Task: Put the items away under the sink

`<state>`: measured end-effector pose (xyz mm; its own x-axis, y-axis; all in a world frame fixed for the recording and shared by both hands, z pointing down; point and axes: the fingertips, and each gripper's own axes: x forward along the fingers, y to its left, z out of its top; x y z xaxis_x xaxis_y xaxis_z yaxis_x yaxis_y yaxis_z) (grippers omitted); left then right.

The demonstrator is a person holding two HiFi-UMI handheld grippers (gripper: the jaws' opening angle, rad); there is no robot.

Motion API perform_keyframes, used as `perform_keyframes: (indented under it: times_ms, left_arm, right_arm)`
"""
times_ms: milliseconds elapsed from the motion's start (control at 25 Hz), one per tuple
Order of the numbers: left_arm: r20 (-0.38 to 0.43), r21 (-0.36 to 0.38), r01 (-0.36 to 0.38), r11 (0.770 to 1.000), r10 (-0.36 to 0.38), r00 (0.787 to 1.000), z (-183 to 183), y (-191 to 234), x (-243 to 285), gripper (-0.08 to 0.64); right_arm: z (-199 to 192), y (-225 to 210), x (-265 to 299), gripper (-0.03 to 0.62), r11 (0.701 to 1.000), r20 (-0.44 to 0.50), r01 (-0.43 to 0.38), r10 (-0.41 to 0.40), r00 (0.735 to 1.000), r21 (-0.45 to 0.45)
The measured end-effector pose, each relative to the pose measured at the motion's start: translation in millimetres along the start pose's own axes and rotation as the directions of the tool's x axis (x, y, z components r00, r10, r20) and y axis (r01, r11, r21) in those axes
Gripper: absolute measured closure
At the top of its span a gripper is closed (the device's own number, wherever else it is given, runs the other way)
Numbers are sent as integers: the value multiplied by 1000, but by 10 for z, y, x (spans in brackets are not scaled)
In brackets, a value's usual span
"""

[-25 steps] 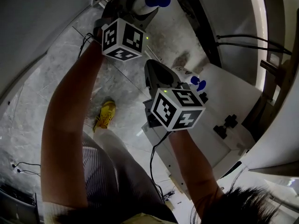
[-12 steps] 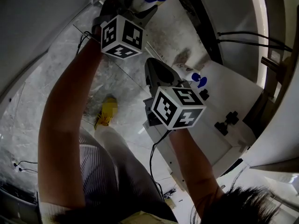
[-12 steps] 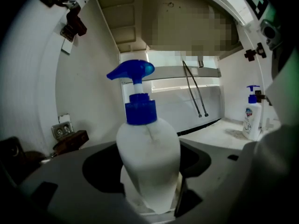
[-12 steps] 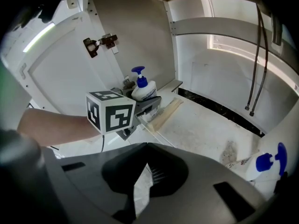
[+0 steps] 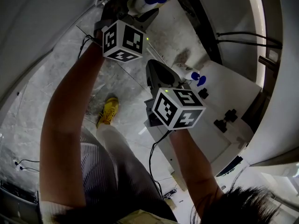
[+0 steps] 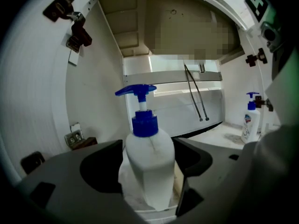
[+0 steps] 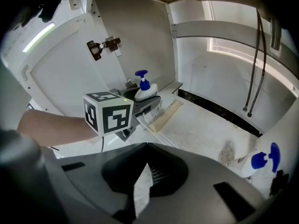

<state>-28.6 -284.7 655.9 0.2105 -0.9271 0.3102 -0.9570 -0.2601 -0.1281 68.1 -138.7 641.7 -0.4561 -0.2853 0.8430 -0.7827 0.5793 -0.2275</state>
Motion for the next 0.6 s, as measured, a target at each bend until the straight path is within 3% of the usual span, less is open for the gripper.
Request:
perform_keyframes:
  times_ms: [600]
  left_arm:
    - [-128,-47,2,999,-8,992,-15,-8,-597,213]
  right_arm:
    - [9,145,-394,566,1000,4,30,-30,1000,1]
